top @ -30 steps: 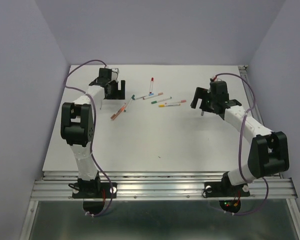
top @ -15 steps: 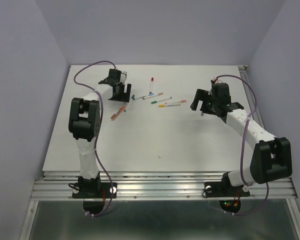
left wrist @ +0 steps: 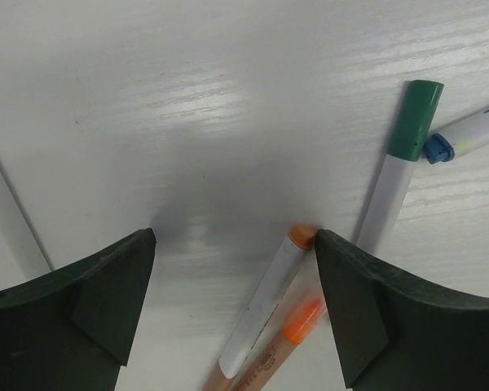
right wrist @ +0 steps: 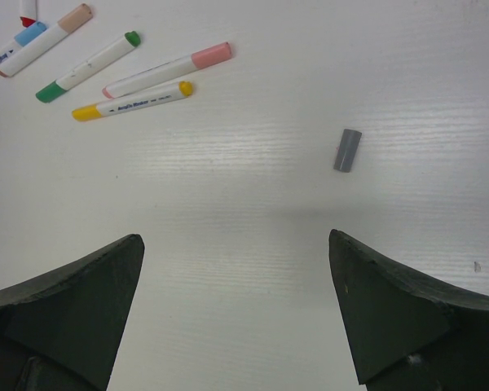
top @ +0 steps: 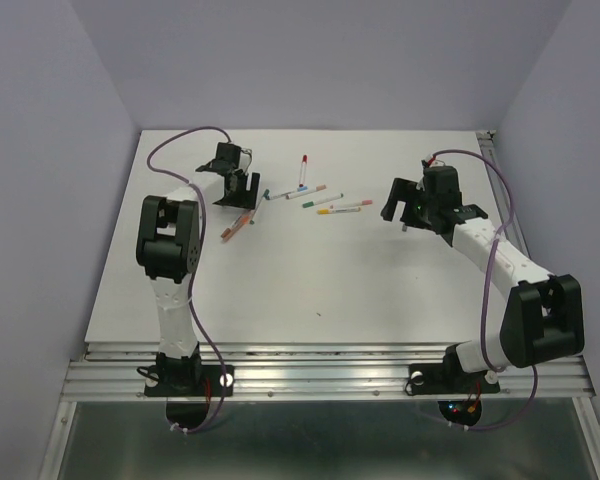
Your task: Open the pen caps
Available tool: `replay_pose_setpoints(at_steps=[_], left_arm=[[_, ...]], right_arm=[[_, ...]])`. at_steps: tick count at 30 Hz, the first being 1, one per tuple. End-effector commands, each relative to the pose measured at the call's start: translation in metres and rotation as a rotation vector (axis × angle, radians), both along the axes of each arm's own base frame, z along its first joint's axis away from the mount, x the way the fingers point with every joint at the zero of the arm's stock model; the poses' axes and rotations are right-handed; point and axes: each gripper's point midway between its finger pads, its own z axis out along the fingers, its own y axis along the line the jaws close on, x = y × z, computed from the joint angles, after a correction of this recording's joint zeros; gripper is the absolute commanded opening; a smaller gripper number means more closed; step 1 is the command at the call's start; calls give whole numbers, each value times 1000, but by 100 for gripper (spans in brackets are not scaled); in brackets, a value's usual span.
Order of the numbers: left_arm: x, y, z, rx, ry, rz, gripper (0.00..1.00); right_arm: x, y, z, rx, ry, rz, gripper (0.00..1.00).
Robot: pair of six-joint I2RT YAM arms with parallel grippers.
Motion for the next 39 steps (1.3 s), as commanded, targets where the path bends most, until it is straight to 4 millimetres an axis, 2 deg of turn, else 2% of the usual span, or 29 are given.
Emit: replay_pose_setpoints(at_steps=[1, 3, 6, 9, 13, 18, 21, 30, 33, 34, 36, 37, 39], left_arm=[[-4, -1, 12, 6, -21, -28, 90], [-5, 2, 11, 21, -18, -17, 87], [-7, 6, 8, 32, -8, 7, 74], [-16, 10, 2, 39, 10, 36, 68], [-25, 13, 5, 33, 6, 67, 68], [-32, 29, -1, 46, 15, 143, 68], [-33, 36, -11, 17, 48, 172, 60], [-48, 26, -24, -58, 71, 164, 50], [-54, 28, -33, -51, 95, 176, 37], [-54, 29, -34, -50, 99, 192, 29], [-56, 33, -35, -33, 108, 208, 20], [-58, 33, -36, -29, 111, 208, 9], [-58, 37, -36, -17, 114, 232, 0]], right_arm=[[0, -4, -7, -11, -3, -12, 100], [0, -4, -8, -12, 1, -12, 100], [0, -5, -8, -10, 2, -16, 100], [0, -5, -7, -10, -3, -17, 100], [0, -5, -8, -9, 0, -17, 100], [-1, -3, -6, -4, -3, -13, 100], [-2, -3, -7, -2, -1, -13, 100], [0, -3, -7, 1, -2, -17, 100], [-1, -3, -8, 0, 2, -19, 100], [-1, -3, -9, 0, 4, -19, 100], [-1, -4, -8, 0, 4, -21, 100], [-1, -4, -9, -2, 7, -20, 100], [-1, -4, -8, 1, 4, -22, 100]])
